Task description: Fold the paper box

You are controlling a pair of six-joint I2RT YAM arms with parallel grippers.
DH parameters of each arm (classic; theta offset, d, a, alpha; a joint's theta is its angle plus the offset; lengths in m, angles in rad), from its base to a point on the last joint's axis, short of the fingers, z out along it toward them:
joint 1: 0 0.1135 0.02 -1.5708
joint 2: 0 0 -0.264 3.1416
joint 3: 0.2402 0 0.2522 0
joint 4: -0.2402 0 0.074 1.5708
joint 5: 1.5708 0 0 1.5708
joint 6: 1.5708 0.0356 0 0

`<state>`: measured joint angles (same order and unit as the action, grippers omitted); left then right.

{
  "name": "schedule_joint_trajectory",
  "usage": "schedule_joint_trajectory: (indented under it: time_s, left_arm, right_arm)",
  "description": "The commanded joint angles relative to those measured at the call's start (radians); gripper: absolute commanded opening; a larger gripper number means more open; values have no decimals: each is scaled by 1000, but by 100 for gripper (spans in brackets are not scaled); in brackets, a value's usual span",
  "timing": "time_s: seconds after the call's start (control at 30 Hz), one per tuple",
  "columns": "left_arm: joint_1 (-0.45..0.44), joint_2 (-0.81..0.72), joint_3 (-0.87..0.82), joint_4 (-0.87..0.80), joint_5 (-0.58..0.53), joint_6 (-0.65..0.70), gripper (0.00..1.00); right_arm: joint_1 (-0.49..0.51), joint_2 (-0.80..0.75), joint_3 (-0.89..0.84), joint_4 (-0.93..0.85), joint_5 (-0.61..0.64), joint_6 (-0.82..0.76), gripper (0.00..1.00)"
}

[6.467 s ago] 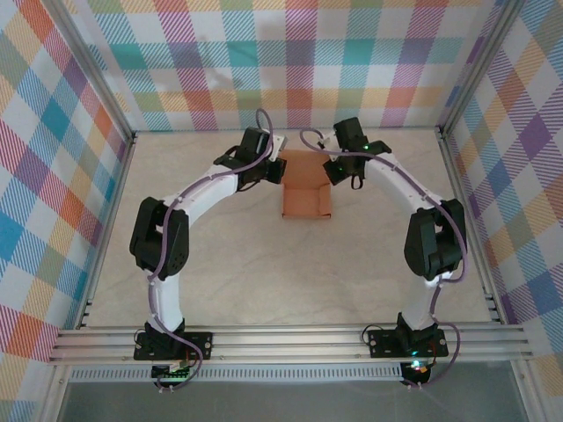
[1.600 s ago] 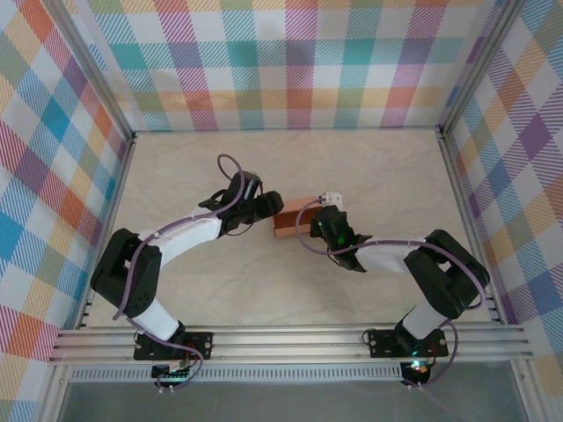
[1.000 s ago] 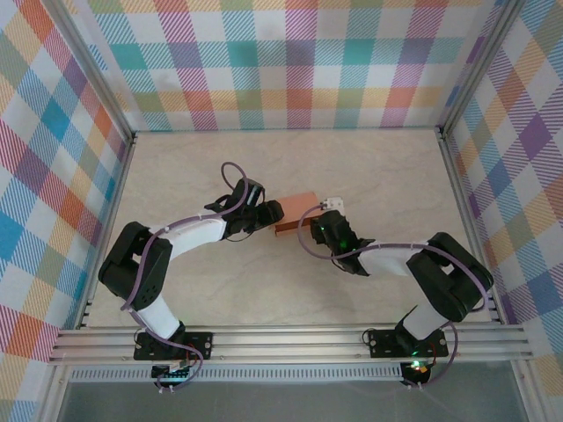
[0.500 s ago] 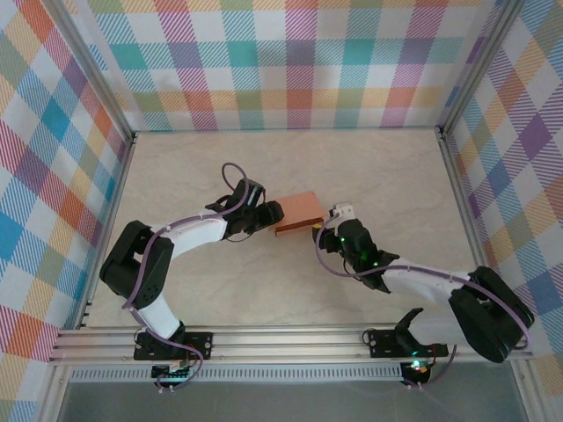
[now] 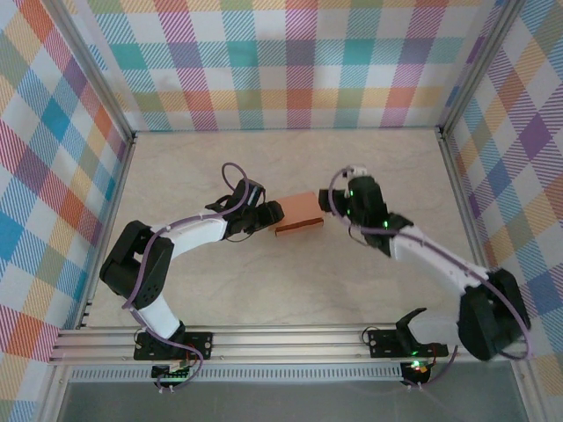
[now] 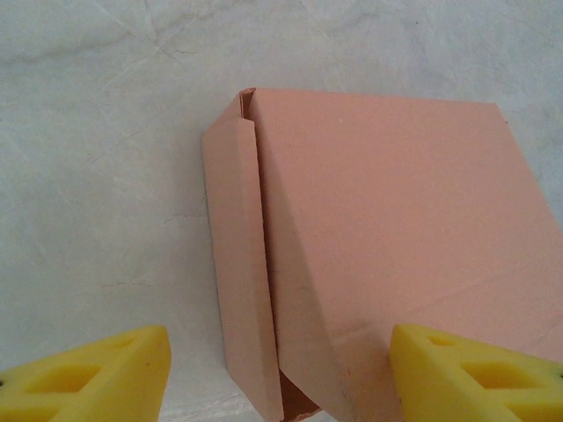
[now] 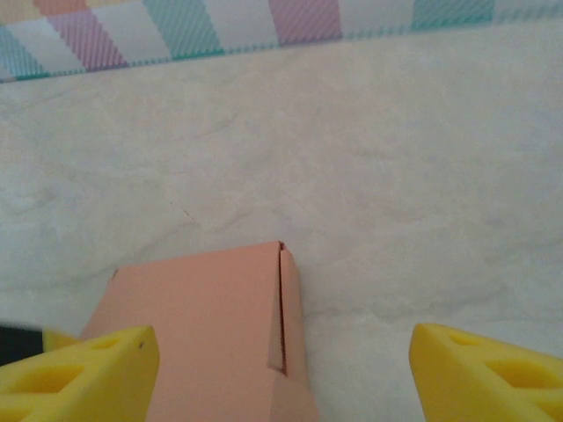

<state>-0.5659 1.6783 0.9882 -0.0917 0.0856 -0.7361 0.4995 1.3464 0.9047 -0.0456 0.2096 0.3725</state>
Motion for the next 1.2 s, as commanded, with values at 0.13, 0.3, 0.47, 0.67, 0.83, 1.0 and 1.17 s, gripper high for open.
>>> schedule_joint_trajectory:
  time_s: [0.13,0.3,0.47,0.67,0.83,1.0,1.17]
  left_arm:
    - [11,-1,7,-5,-17,33,65]
    - [14,13,-1,-2,-21,35,57]
    - [15,41,-19,22,-14,30,51]
    - [20,85,-45,49,-11,18,51]
    - [24,125,-61,75,-6,11,44]
    - [26,128,-61,87,12,7,42]
    - [26,91,-26,63,14,30,46]
  right_arm:
    - [-92,344,249,-277,-389,155,75]
    - [-95,430,267,-267,-408,154,72]
    - [-99,465,224,-243,-404,154,63]
    - [-101,510,184,-203,-408,149,57]
    - [-101,547,163,-184,-389,138,49]
    - [-101,534,154,-166,-418,137,44]
    - [-101,462,149,-129,-442,140,58]
